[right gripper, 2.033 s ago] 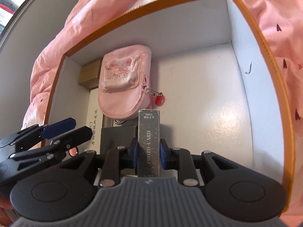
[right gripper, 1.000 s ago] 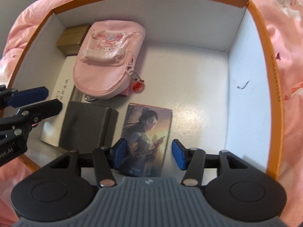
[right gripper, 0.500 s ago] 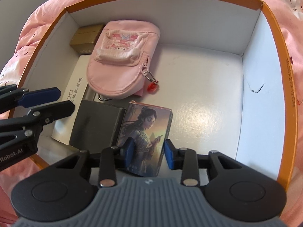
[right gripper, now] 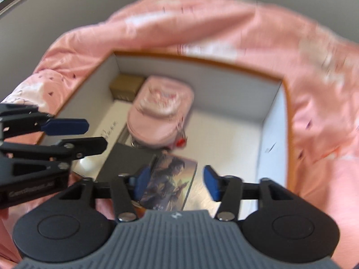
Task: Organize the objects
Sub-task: 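Withdraw both grippers from the box toward the plush toys beside it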
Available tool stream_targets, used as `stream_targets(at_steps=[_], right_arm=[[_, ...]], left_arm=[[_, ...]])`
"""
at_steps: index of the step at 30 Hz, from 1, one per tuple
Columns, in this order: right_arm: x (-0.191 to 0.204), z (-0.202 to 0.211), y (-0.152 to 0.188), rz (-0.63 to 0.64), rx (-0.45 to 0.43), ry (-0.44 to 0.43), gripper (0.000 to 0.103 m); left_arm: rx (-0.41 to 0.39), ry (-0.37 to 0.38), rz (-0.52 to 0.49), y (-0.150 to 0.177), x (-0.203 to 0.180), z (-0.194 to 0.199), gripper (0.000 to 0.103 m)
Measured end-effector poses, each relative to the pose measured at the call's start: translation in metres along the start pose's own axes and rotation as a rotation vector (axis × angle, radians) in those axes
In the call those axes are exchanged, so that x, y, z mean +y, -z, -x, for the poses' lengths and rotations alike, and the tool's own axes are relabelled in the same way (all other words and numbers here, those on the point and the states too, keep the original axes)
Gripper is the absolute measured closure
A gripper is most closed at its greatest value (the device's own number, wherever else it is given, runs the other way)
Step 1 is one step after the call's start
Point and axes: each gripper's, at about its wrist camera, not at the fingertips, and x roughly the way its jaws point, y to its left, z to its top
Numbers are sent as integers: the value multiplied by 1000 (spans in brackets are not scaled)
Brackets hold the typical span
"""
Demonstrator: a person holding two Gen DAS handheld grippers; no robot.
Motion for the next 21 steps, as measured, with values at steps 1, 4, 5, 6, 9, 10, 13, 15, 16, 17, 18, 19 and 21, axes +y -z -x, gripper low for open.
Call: stream_targets(at_steps=[1,4,5,6,9,10,13,15,16,17,18,19,21], right_arm=[[4,9,2,14,-36,21,38],[5,41,13,24,-118,75,29],[3,49,16,15,-139,85,23],[3,57,19,1,-161,91,20],[2,75,32,-46,-213,93,19],[2,81,37,-60,-231,87,19],[5,93,51,-93,-262,82,20],[8,99,60,-95,-275,99,20],[9,102,66,-101,-288,115,20],[10,105,70,-106,-296,132,19],[11,107,73,-107,-287,146,20],[12,108,76,-104,-269,156,20],[14,108,83,-103,-230,181,21]], left_arm=[[-23,-1,-9,0,-2,7,56],[-71,1,-20,1,-7,24,50],[-86,4,-18,1,-7,29,48],[-96,7,-15,2,-8,33,46],[-90,41,-19,7,-11,42,45],[-79,60,-18,9,-12,44,44],[-42,120,-11,16,-14,48,44],[-13,152,-16,21,-16,49,44],[3,165,-19,24,-17,49,44],[17,176,-24,29,-18,49,44],[30,187,-31,33,-20,49,44],[43,198,-32,38,-21,50,44],[75,222,-25,46,-22,50,45]])
